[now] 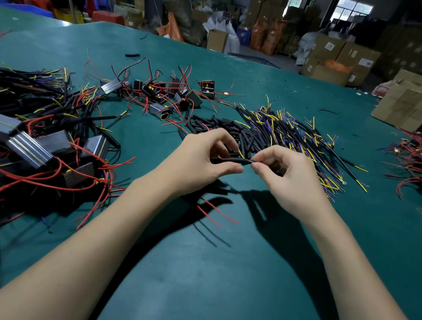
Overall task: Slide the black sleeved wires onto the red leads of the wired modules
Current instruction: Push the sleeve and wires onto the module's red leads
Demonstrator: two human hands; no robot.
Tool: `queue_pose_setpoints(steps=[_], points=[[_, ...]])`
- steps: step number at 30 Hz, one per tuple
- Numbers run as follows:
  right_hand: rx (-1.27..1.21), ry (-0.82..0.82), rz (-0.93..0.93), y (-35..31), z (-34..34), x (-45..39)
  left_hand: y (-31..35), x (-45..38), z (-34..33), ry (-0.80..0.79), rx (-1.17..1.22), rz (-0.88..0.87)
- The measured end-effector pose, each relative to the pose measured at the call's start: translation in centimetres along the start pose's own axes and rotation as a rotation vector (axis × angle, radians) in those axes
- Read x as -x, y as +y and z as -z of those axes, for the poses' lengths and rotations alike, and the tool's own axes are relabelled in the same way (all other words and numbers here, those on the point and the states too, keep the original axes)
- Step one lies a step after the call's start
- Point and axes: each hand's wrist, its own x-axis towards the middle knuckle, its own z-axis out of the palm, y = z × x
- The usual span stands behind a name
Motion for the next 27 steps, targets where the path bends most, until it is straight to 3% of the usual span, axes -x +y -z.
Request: queue_pose_setpoints(steps=[5, 14, 27], points=[[-0.033, -0.02, -0.037, 0.2, 0.1, 0.0, -0.1, -0.2, 1.3, -0.172, -0.155, 0.101], [-0.068, -0.136, -0.164, 0.1, 0.6, -0.1, -0.2, -0.1, 0.4, -0.107, -0.165, 0.074], [-0.203, -0.364, -0.321, 0.3, 1.4, -0.1, -0.4, -0.2, 0.7, -0.133, -0.168, 0.087]])
